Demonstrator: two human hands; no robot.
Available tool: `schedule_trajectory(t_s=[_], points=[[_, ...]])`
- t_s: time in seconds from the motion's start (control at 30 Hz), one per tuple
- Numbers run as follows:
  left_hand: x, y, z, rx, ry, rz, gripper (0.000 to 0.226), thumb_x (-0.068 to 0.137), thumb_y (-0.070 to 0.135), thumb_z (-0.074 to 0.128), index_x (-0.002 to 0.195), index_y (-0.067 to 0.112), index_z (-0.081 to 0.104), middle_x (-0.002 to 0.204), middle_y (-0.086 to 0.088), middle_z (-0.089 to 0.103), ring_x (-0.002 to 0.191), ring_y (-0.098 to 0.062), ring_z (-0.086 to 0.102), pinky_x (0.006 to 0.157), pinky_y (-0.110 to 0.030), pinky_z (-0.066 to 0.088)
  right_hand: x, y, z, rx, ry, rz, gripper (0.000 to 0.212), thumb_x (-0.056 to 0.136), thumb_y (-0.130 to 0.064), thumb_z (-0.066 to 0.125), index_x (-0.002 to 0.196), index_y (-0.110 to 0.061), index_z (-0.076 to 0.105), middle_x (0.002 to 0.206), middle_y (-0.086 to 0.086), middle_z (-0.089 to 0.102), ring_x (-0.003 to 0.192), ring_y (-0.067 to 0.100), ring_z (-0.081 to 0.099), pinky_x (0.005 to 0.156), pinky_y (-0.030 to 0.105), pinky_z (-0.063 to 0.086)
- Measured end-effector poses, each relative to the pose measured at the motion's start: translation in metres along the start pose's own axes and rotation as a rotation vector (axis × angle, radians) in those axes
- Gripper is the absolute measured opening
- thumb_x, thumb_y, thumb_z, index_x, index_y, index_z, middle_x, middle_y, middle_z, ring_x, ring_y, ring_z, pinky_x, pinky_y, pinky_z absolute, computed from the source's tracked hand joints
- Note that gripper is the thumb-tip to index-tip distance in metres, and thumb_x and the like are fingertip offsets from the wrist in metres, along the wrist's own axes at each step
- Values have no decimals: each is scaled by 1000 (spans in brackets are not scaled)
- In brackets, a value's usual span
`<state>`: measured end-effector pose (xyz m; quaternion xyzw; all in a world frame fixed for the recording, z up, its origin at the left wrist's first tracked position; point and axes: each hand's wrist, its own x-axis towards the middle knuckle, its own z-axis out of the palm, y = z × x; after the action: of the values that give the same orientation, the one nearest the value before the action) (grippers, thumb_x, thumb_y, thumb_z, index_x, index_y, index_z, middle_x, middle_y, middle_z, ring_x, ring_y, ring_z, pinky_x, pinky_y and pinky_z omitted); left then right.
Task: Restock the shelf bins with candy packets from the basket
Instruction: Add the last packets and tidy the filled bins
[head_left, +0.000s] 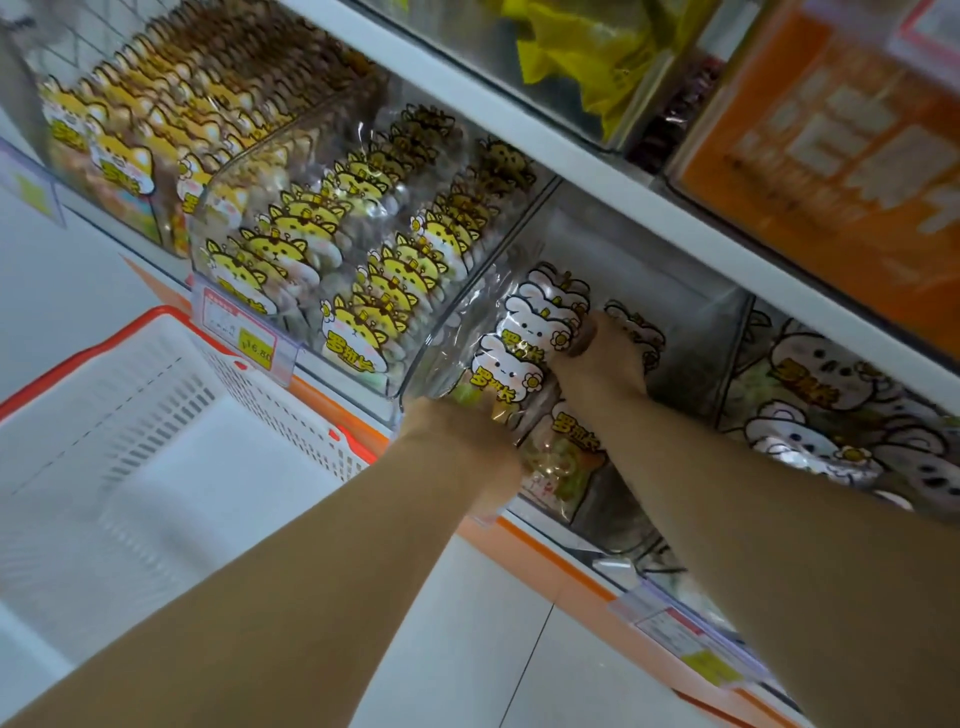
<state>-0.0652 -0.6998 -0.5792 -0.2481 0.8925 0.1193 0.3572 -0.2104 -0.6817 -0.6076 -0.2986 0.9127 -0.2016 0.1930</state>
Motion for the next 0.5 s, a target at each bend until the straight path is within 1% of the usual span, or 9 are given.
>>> schedule_trajectory(t_s=[0.03,0.1,0.17,0.2,0.23,0.3,0.37,0.43,0.5], points=[[-2,-2,4,-8,24,15,49,101,26,45,150,27,40,166,-5,9,148,-34,25,94,-49,41,-4,1,1,8,36,-13,50,89,-17,67,136,-11,49,132,15,56,120,34,56,95,40,52],[-3,-2,12,12,92,64,47,103,33,43,149,28,40,165,-2,15,150,-30,22,105,-56,39,-17,3,1,-105,60,-96,60,91,-15,62,147,-18,40,148,13,41,133,35,43,102,46,48],[-3,-4,18,-7,196,70,45,105,37,33,148,26,42,159,0,27,144,-25,33,106,-53,39,-17,-1,-2,-257,-53,-174,72,94,-10,58,155,-27,25,163,4,17,147,31,21,110,44,37],[-4,-6,19,-37,243,39,46,105,39,28,148,25,40,159,1,27,141,-25,39,107,-49,38,-12,-5,-1,-300,-107,-206,76,94,-8,56,157,-28,18,166,0,7,150,30,13,114,44,31],[-5,-5,20,-68,262,11,48,106,40,26,150,27,36,162,1,22,140,-25,39,109,-48,36,-6,-7,2,-309,-176,-227,78,94,-7,54,158,-27,14,166,-1,2,151,30,10,117,43,27],[-5,-3,21,-82,283,4,50,106,41,27,155,29,27,168,1,4,148,-26,28,113,-51,32,3,-11,9,-373,-324,-220,74,94,-5,46,158,-22,15,166,2,5,151,32,12,118,44,29],[-3,-2,22,-63,279,9,51,106,40,29,156,30,24,168,1,-7,151,-26,20,113,-53,32,3,-8,15,-443,-395,-222,70,94,-7,43,157,-21,18,164,4,12,149,34,18,115,47,33],[-1,-4,21,-79,260,0,51,106,40,28,156,32,23,167,2,-11,153,-24,16,111,-52,33,1,-4,11,-436,-401,-229,68,95,-9,42,157,-25,19,164,2,16,148,32,23,114,48,33],[0,-4,20,-81,238,-4,52,106,40,32,156,33,23,167,2,-13,153,-24,14,111,-52,34,8,-5,4,-349,-300,-214,65,96,-12,43,156,-30,24,161,3,25,144,32,31,113,48,35]])
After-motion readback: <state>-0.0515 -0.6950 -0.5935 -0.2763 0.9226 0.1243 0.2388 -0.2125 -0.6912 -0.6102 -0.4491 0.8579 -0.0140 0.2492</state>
